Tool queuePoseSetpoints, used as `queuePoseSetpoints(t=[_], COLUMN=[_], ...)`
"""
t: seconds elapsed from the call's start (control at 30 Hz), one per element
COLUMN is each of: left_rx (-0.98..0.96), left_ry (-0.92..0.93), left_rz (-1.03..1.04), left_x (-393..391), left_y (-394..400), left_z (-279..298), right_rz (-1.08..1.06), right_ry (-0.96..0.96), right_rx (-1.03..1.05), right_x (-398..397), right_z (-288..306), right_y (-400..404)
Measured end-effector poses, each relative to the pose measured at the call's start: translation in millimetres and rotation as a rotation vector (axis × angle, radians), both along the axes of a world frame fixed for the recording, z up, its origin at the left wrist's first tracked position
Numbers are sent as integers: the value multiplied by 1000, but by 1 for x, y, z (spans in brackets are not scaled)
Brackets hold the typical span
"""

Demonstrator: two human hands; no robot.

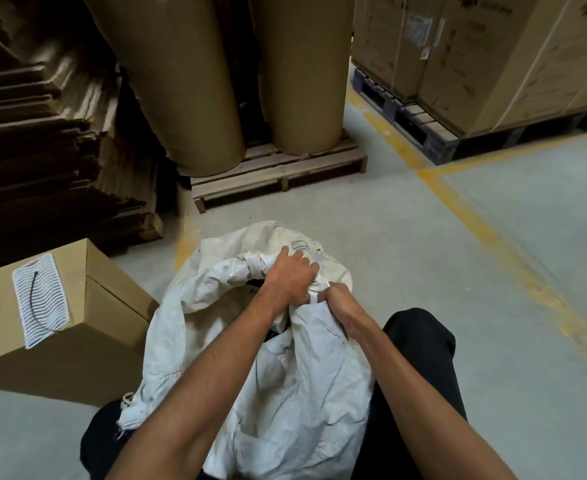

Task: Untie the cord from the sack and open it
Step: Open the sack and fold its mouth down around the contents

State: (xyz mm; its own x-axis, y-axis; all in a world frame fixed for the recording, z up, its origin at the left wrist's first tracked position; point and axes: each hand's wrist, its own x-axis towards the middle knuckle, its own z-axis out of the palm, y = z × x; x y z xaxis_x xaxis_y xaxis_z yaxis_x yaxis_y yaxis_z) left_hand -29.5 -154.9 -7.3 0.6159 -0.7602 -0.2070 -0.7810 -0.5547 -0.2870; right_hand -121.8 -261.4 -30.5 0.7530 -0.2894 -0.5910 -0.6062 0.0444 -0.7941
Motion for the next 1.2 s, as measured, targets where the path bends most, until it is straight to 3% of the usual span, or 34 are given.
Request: queuePoseSetpoints(t=[0.1, 0.23, 0.4, 0.5, 0.57, 0.63, 0.73, 0.83, 0.93, 1.0, 1.07, 1.13, 1.2], left_rx=[91, 179, 102, -70, -229, -340, -349, -256, -311, -362, -410, -518, -651], left_ry=[49, 155, 218, 225, 120, -31, -201, -219, -218, -188, -120, -33, 66], left_rz=[93, 213, 214, 207, 230, 318, 519, 792, 896, 889, 850, 854, 921], left_x=[0, 3, 12, 13, 6, -3, -11, -14, -19, -22, -22, -18, -12], left_y=[-3, -11, -5, 18, 42, 68, 108, 145, 170, 176, 177, 174, 169], left_z=[-3, 1, 18, 21, 22, 21, 13, 1, -8, -4, 4, 11, 16], right_rz=[-61, 81, 148, 223, 272, 322, 380, 411, 471, 557, 563, 531, 528], right_ry=[-87, -77, -187, -185, -178, -159, -121, -76, 23, 130, 162, 70, -84], right_rx=[-225, -708, -723, -671, -678, -706, -713, -694, -733, -835, -1081, -1337, -1440], right_x=[-24, -44, -27, -18, -14, -8, 1, 7, 14, 18, 19, 18, 20], right_z=[-4, -18, -18, -16, -14, -10, -7, -5, 0, 8, 20, 28, 25], right_y=[18, 45, 41, 29, 22, 17, 14, 11, 8, 12, 28, 56, 85])
